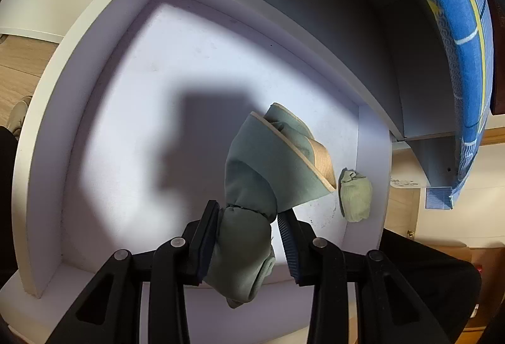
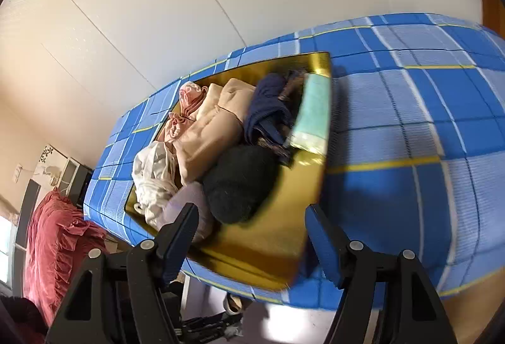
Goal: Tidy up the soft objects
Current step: 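Move the right tool back to the drawer toward the pale green beanie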
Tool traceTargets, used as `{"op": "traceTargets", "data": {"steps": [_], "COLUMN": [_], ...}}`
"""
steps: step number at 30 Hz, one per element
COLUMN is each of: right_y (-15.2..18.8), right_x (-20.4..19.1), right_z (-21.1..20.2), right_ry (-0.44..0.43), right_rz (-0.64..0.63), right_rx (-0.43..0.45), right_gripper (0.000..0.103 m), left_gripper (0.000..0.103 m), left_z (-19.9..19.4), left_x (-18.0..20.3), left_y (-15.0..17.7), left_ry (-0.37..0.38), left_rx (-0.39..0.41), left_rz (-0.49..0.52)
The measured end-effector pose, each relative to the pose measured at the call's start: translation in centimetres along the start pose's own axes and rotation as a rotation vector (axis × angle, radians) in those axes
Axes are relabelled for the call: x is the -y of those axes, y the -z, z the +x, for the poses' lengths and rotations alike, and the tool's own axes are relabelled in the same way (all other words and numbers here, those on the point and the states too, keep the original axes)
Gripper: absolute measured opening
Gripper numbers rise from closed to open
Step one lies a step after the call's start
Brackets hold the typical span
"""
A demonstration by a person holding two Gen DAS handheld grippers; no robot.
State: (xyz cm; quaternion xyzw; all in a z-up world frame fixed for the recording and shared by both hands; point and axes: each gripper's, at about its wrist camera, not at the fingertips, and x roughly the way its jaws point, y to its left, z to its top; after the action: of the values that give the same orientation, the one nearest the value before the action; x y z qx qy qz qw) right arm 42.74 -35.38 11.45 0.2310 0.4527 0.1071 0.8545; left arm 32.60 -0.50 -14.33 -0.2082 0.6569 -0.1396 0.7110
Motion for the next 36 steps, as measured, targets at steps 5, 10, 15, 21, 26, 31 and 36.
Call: {"op": "traceTargets", "data": {"steps": [5, 10, 15, 21, 26, 31, 36], "right_y": [2.2, 5.2, 9.7, 14.9, 17.9, 20.5, 21.6], "right_x": [0.9, 1.8, 3.0, 5.4, 6.9, 8.6, 9.1], "right_z": [-2.3, -3.6, -2.6, 2.2, 7.8, 11.9, 13.7], "right_ry": [-0.012, 0.013, 0.044, 0.079, 0.145, 0.246, 0.317], "right_rz": [0.017, 0.019, 0.006, 0.051, 0.055, 0.067, 0.037], "right_rx": [0.061, 0.088, 0.034, -0.119, -0.357, -0.526, -0.568], "right_gripper": [0.071, 0.072, 0.073, 0.073, 0.073, 0.073, 0.073], "left_gripper": [0.038, 0.038, 0.038, 0.038, 0.038, 0.038, 0.038], "left_z": [-0.3, -0.8, -1.2, -0.8, -0.6, -0.3, 0.1], "left_x": [0.2, 0.3, 0.4, 1.3, 1.8, 2.8, 3.5], "left_y": [0.0, 0.0, 0.0, 0.2, 0.3, 0.2, 0.3], "left_ry": [-0.020, -0.059, -0.095, -0.123, -0.149, -0.182, -0.201], "left_rx": [0.027, 0.055, 0.071, 0.070, 0.072, 0.079, 0.076], "left_rz": [-0.004, 0.005, 0.021, 0.040, 0.066, 0.082, 0.098]}}
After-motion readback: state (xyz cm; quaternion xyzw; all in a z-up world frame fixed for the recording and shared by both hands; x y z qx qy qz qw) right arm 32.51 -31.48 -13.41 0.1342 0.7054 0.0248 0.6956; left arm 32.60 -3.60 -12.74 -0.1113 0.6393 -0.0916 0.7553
